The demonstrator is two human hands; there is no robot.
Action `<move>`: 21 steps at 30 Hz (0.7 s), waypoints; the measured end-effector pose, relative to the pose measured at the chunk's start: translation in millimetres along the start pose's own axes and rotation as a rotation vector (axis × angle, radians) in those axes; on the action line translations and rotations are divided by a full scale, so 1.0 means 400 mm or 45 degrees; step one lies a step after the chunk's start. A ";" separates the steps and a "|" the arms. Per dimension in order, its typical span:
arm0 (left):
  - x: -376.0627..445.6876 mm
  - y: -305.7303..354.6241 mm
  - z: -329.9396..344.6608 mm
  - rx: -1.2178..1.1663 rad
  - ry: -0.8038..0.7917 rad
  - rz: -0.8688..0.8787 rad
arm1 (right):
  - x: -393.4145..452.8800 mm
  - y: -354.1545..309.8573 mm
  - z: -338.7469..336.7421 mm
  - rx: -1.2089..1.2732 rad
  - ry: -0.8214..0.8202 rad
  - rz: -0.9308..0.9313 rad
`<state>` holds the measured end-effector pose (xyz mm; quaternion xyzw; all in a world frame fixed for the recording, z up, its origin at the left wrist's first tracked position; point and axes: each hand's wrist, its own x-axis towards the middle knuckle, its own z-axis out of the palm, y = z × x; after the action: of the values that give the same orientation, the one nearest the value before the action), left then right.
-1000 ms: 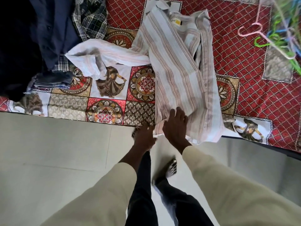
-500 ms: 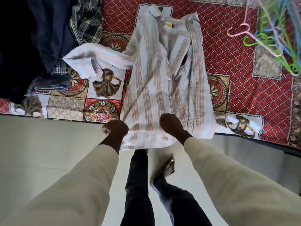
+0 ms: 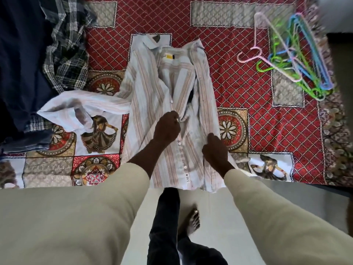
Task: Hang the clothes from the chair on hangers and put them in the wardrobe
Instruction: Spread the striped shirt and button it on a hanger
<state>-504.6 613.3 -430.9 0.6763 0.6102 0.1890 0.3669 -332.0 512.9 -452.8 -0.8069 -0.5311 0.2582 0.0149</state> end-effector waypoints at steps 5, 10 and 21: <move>0.151 0.036 0.026 -0.174 0.167 -0.172 | -0.001 -0.070 -0.025 -0.279 -0.436 -0.836; 0.288 0.003 -0.029 -0.076 0.258 -0.306 | 0.207 -0.120 -0.122 0.078 -0.042 -0.178; 0.727 -0.061 -0.218 0.248 0.514 -0.437 | 0.761 -0.283 -0.302 0.284 0.419 0.339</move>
<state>-529.0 916.4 -447.0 0.5437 0.7918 0.1954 0.1981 -283.6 855.6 -436.3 -0.8943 -0.3786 0.1801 0.1562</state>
